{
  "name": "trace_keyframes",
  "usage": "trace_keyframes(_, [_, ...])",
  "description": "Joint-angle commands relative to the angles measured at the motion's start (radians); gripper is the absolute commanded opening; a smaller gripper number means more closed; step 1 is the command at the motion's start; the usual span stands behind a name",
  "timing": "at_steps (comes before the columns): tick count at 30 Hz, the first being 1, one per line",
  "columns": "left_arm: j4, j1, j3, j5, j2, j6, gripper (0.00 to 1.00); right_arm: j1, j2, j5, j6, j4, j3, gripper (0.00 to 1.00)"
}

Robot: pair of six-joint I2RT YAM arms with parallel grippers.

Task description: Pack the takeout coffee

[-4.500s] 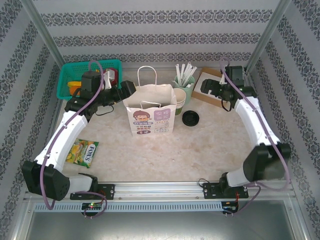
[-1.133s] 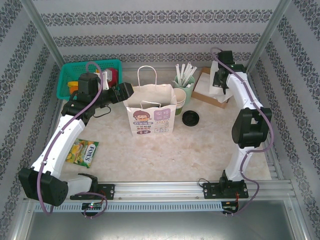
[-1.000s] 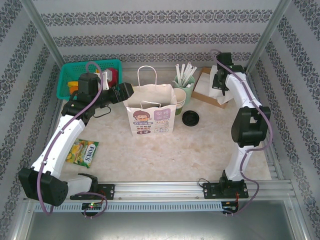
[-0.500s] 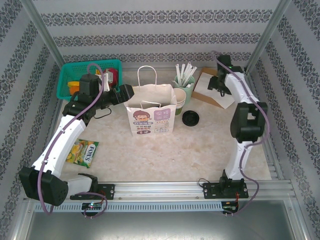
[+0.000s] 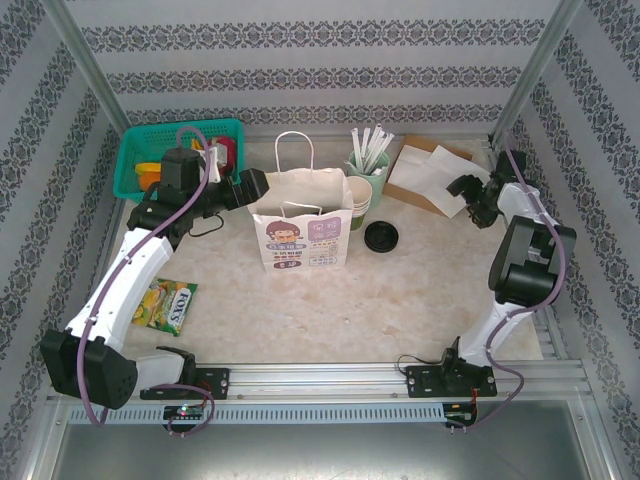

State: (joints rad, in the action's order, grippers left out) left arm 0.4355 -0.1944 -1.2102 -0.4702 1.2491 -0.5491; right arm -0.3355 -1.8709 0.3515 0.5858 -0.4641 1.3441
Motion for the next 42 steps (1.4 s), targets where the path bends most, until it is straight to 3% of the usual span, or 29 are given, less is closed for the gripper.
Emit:
trace_keyframes(1, [-0.019, 0.006, 0.011, 0.016, -0.030, 0.016, 1.00, -0.005, -0.046, 0.072, 0.034, 0.114, 0.021, 0.86])
trace_keyframes(10, [-0.003, 0.006, 0.005, 0.032, -0.034, 0.017, 1.00, -0.011, -0.132, 0.031, 0.021, 0.213, 0.055, 0.87])
trace_keyframes(13, [0.003, 0.006, -0.002, 0.036, -0.030, 0.018, 1.00, -0.012, -0.140, 0.013, 0.013, 0.243, 0.055, 0.83])
trace_keyframes(17, [0.003, 0.006, -0.005, 0.038, -0.030, 0.018, 1.00, -0.013, -0.120, 0.000, -0.018, 0.305, 0.038, 0.69])
trace_keyframes(26, [0.013, 0.006, -0.005, 0.048, -0.047, 0.029, 1.00, -0.027, -0.032, -0.011, -0.087, 0.375, -0.006, 0.16])
trace_keyframes(31, [0.014, 0.007, 0.001, 0.052, -0.065, 0.038, 1.00, -0.028, 0.034, -0.005, -0.116, 0.374, -0.020, 0.01])
trace_keyframes(36, [0.017, 0.006, -0.016, 0.077, -0.096, 0.112, 1.00, -0.015, 0.170, 0.076, -0.143, 0.406, -0.062, 0.00])
trace_keyframes(40, [-0.008, 0.006, -0.029, 0.203, -0.137, 0.253, 1.00, 0.039, 0.340, 0.121, -0.228, 0.366, -0.080, 0.00])
trace_keyframes(42, [-0.054, 0.007, -0.036, 0.176, -0.156, 0.320, 1.00, 0.076, 0.419, 0.129, -0.262, 0.344, -0.083, 0.00])
